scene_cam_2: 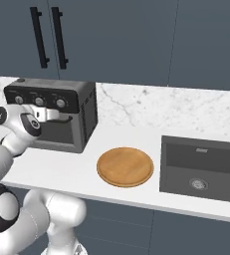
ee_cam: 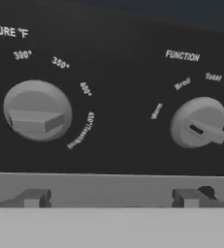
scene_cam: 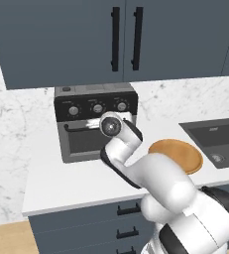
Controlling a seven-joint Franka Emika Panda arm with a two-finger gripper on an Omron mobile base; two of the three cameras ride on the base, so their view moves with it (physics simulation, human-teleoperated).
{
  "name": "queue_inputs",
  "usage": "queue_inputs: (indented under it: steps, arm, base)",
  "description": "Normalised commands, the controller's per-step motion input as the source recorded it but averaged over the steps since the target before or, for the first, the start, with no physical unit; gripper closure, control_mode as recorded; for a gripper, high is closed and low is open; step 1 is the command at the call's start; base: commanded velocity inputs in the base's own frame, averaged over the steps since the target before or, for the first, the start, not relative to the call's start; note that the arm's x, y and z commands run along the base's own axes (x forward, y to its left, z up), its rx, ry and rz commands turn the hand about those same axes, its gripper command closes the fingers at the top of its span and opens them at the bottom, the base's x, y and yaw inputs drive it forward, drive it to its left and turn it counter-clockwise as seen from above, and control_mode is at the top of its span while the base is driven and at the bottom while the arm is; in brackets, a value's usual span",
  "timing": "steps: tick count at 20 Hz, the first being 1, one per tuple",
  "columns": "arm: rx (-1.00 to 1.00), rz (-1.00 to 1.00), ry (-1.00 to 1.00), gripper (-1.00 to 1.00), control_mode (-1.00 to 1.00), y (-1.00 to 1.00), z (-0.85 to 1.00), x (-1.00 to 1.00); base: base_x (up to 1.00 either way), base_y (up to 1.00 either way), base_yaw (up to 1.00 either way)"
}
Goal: Pick up the kebab skewer and baguette bread, and place them inside the toaster oven. Close the toaster oven door and start by setting the timer.
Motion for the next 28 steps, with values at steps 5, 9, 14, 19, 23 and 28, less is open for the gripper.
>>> queue_inputs:
  steps: [5, 9, 14, 19, 23, 28]
  arm:
    - [0.00, 0.00, 0.20, -1.00, -1.00, 0.11, 0.50, -0.68]
    - [0.00, 0.00, 0.09, -1.00, -1.00, 0.46, 0.07, -0.61]
    - [0.00, 0.00, 0.00, -1.00, -1.00, 0.82, 0.00, -0.42]
    - [-0.02, 0.00, -0.17, -1.00, -1.00, 0.60, 0.00, -0.05]
    - [-0.02, 0.00, -0.21, -1.00, -1.00, 0.36, 0.00, -0.01]
    - [0.04, 0.00, -0.22, -1.00, -1.00, 0.10, 0.00, 0.00]
  base:
    - [0.00, 0.00, 0.00]
    - [0.00, 0.00, 0.00]
    - [0.00, 0.00, 0.00]
    - [0.00, 0.00, 0.00]
    - [0.00, 0.00, 0.00]
    - [0.00, 0.00, 0.00]
